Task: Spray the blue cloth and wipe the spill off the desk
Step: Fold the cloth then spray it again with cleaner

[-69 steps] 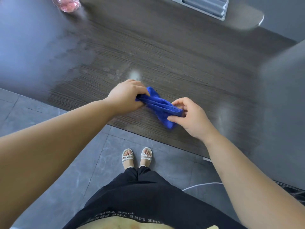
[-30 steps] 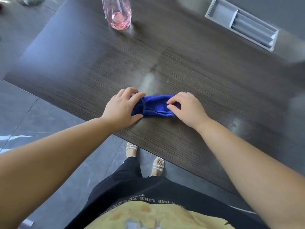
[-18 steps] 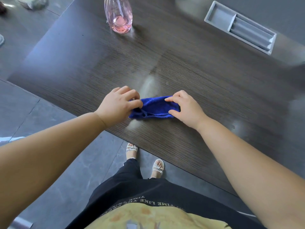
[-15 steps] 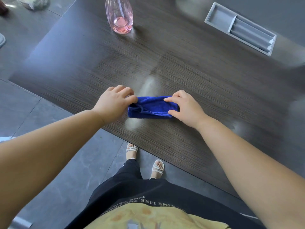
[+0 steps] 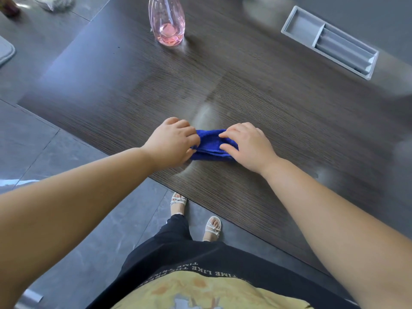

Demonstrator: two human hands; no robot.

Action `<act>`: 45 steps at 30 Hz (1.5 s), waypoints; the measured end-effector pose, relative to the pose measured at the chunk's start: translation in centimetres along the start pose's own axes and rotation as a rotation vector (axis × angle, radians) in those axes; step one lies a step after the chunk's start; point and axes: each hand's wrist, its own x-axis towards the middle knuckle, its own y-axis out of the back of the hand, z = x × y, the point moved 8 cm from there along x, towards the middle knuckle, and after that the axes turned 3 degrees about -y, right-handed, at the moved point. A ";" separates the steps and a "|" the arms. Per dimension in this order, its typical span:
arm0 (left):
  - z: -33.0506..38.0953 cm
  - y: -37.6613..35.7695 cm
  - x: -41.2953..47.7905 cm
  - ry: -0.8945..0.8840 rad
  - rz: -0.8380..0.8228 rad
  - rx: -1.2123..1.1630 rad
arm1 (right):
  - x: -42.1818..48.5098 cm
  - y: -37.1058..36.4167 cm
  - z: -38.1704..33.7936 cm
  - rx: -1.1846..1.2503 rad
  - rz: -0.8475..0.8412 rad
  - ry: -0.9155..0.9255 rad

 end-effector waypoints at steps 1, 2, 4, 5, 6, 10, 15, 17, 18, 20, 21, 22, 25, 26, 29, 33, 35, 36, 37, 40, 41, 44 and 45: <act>0.6 -0.1 -0.2 -0.045 0.009 -0.024 | 0.2 -0.1 0.1 -0.018 -0.011 -0.015; 1.2 -0.3 -0.6 -0.076 0.008 -0.036 | 0.4 -0.3 0.3 -0.031 -0.025 -0.021; 1.5 -1.0 -1.4 -0.058 -0.029 -0.033 | 0.5 -0.6 0.3 -0.047 -0.064 -0.010; 1.4 -1.4 -1.8 -0.032 -0.057 -0.031 | 0.5 -0.7 0.2 -0.056 -0.081 0.001; 1.3 -1.7 -2.0 -0.013 -0.089 -0.038 | 0.3 -0.8 0.2 -0.064 -0.091 0.014; 1.0 -1.1 -1.9 0.023 -0.100 -0.100 | -0.5 -0.7 0.1 -0.056 -0.086 0.086; -0.1 -2.7 -2.6 0.142 -0.198 0.016 | -1.7 -1.0 0.4 -0.082 -0.031 0.172; -0.2 -2.7 -2.6 0.199 -0.176 -0.007 | -1.9 -0.6 0.7 -0.065 0.032 0.181; -0.2 -2.6 -2.6 0.217 -0.159 -0.018 | -2.0 -0.5 0.7 -0.061 0.055 0.191; 0.0 -2.5 -2.6 0.222 -0.135 -0.015 | -2.2 -0.5 0.7 -0.053 0.072 0.216; 0.1 -2.6 -2.6 0.221 -0.133 -0.012 | -2.3 -0.5 0.7 -0.052 0.071 0.228; 0.1 -2.6 -2.7 0.220 -0.135 -0.009 | -2.4 -0.5 0.7 -0.055 0.072 0.243; 0.4 -2.5 -2.7 0.205 -0.158 -0.001 | -2.5 0.3 0.1 -0.068 0.096 0.281; 0.5 -2.6 -2.8 0.201 -0.169 0.000 | -2.6 0.5 -0.2 -0.073 0.109 0.298; 0.7 -2.6 -3.3 0.198 -0.168 0.000 | -3.1 -0.3 -1.0 -0.105 0.065 0.332; 0.6 -2.8 -3.3 0.199 -0.126 0.005 | -3.6 -1.0 -0.8 -0.092 0.077 0.311; 0.5 -2.7 -2.5 0.199 -0.095 0.031 | -3.3 -0.8 -0.9 -0.082 0.144 0.309; 0.4 -2.7 -2.2 0.198 -0.084 0.036 | -3.2 -0.8 -1.1 -0.086 0.166 0.327; 0.4 -2.6 -2.1 0.197 -0.079 0.023 | -3.0 -0.8 -1.2 -0.093 0.182 0.334; -0.3 -1.8 -1.8 0.218 -0.053 -0.076 | -1.9 0.1 -1.2 -0.005 0.176 0.269; -0.9 -1.2 -1.6 0.255 -0.029 -0.142 | -1.2 0.8 -0.8 0.079 0.158 0.169; -4.9 1.4 -1.4 0.579 0.076 -0.394 | 1.5 1.5 1.9 0.463 0.003 -0.269; -6.4 1.3 -1.4 0.698 0.047 -0.473 | 2.0 1.1 2.4 0.626 -0.066 -0.384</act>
